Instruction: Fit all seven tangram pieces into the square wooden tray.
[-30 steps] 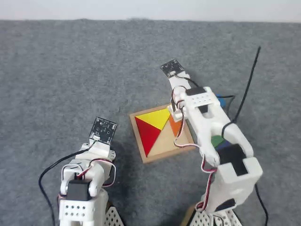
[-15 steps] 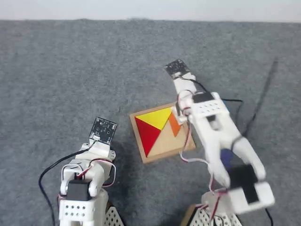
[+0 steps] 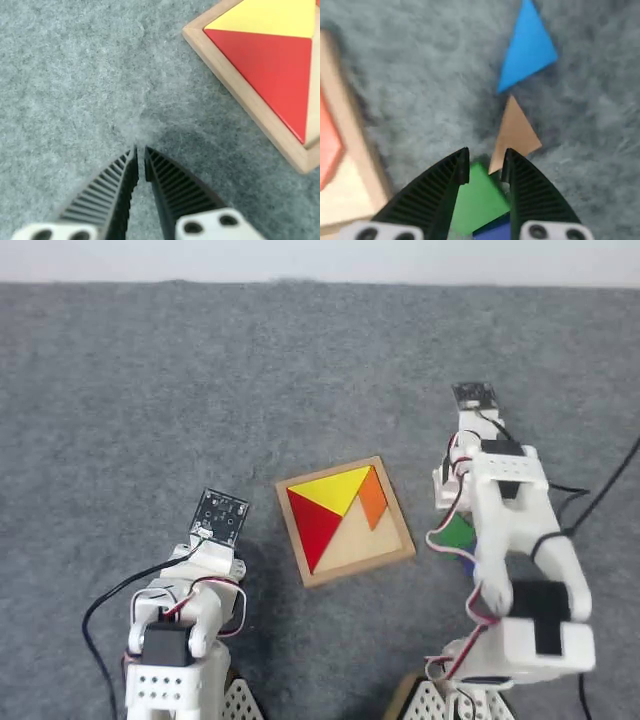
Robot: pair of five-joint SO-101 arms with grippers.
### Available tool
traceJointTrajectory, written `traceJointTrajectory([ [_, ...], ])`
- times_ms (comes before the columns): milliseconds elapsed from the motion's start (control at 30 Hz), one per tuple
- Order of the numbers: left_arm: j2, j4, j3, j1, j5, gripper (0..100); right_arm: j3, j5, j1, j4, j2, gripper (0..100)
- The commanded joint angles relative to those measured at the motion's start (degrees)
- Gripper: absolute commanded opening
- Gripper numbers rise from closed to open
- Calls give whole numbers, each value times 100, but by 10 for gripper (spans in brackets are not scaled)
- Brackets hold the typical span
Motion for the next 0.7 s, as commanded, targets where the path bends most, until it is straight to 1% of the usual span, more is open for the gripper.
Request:
traceJointTrajectory([
  [0,-97,18,-57,-35,-44,22,-580,-97,391,145,207,138],
  [100,-97,18,-57,-35,-44,22,-677,-97,567,198,242,138],
  [400,-97,18,-57,-35,-44,22,-651,-105,611,215,-400,138],
  [667,-97,18,-57,-35,-44,22,-914,-97,620,136,303,138],
])
